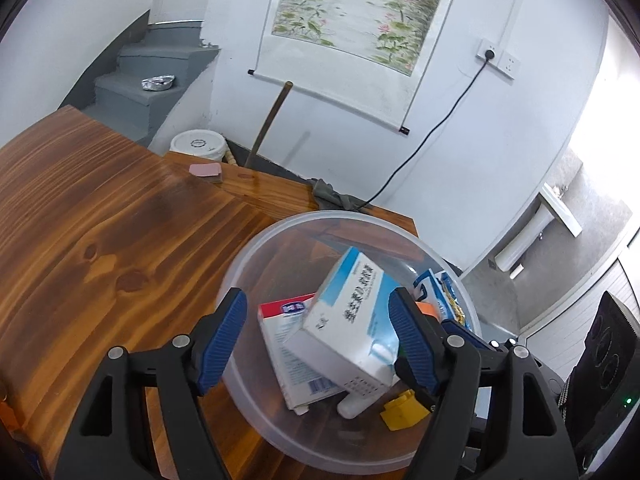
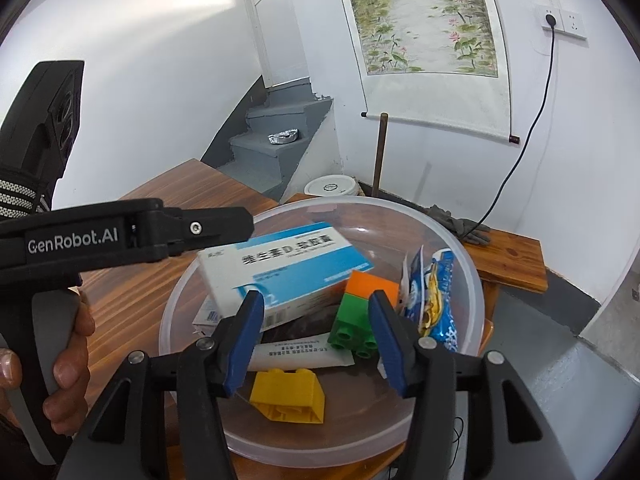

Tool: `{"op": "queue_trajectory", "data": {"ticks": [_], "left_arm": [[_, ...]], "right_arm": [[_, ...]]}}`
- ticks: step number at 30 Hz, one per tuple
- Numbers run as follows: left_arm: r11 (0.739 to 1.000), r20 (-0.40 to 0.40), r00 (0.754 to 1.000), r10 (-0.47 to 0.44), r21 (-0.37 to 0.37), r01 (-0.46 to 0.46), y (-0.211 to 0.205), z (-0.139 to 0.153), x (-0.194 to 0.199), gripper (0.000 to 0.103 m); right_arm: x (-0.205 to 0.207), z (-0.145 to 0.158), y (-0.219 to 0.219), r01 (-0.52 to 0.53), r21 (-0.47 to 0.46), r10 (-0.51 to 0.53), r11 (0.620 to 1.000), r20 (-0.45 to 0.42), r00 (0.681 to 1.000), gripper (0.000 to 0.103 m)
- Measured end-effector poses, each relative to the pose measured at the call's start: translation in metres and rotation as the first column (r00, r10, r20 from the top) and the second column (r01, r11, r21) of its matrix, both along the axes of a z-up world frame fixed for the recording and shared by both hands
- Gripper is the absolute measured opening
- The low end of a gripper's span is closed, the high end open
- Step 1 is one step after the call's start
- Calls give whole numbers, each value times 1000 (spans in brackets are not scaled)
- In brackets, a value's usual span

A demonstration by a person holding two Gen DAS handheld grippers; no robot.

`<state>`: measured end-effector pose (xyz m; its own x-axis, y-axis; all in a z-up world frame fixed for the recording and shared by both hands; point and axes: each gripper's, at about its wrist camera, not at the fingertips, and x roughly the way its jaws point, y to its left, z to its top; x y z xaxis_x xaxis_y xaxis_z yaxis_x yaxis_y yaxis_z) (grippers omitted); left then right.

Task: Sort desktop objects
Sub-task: 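Open both grippers to drop the vitamin box and block into the bowl, then move both grippers back over the orange tube and navy bottle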

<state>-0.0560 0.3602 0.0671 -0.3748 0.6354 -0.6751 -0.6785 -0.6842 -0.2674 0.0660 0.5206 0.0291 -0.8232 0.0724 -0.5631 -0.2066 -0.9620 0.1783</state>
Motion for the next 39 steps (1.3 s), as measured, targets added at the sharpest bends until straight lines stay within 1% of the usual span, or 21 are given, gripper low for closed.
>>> {"op": "queue_trajectory", "data": {"ticks": [4,6,9,11,12,14,16,18,20,23,26,31,35,37,39], "left_arm": [[999,-32,999,42,-19,-42,-14,1,1,77],[997,-57,996,62,-45,-64,-18,2,3,77],[994,-86,994,67,-81,-74,-21,0,6,77],[991,-108,992,67,-109,-79,-24,-1,10,77],[988,-123,990,70,-125,-86,-27,-2,12,77],[985,-138,988,76,-141,-96,-33,-3,15,77],[984,-133,988,83,-148,-103,-40,-5,17,77],[982,-120,988,94,-151,-112,-45,-6,16,77],[980,-115,987,109,-152,-126,-55,-7,15,77],[976,-118,983,144,-146,-160,-72,-5,14,77],[972,-105,977,183,-129,-196,-93,-5,9,77],[961,-103,967,232,-131,-244,-122,-4,6,77],[952,-121,960,254,-142,-270,-148,-2,8,77],[947,-129,955,267,-149,-285,-162,-2,9,77],[942,-136,950,281,-153,-300,-176,-1,10,77]], "right_arm": [[0,2,-4,-15,11,15,1000,0,1000,59],[1,4,-8,-24,21,24,1000,-4,1000,60],[0,6,-15,-52,52,52,997,2,999,61],[-5,6,-22,-72,98,71,993,18,997,63],[-7,6,-25,-68,128,66,989,25,998,65],[-13,8,-30,-51,191,44,980,41,998,66],[-22,9,-30,-44,216,32,975,57,998,66],[-33,11,-28,-33,220,19,975,67,998,66],[-43,12,-25,-33,204,17,978,76,997,66],[-48,10,-21,-39,144,27,989,88,996,66],[-42,12,-24,-34,107,28,994,57,998,66],[-27,21,-50,-57,67,58,996,-14,998,66],[-23,27,-71,-92,46,94,995,-47,994,66],[-23,28,-82,-115,36,117,993,-53,992,66],[-25,27,-98,-167,17,167,986,-40,985,66]]}}
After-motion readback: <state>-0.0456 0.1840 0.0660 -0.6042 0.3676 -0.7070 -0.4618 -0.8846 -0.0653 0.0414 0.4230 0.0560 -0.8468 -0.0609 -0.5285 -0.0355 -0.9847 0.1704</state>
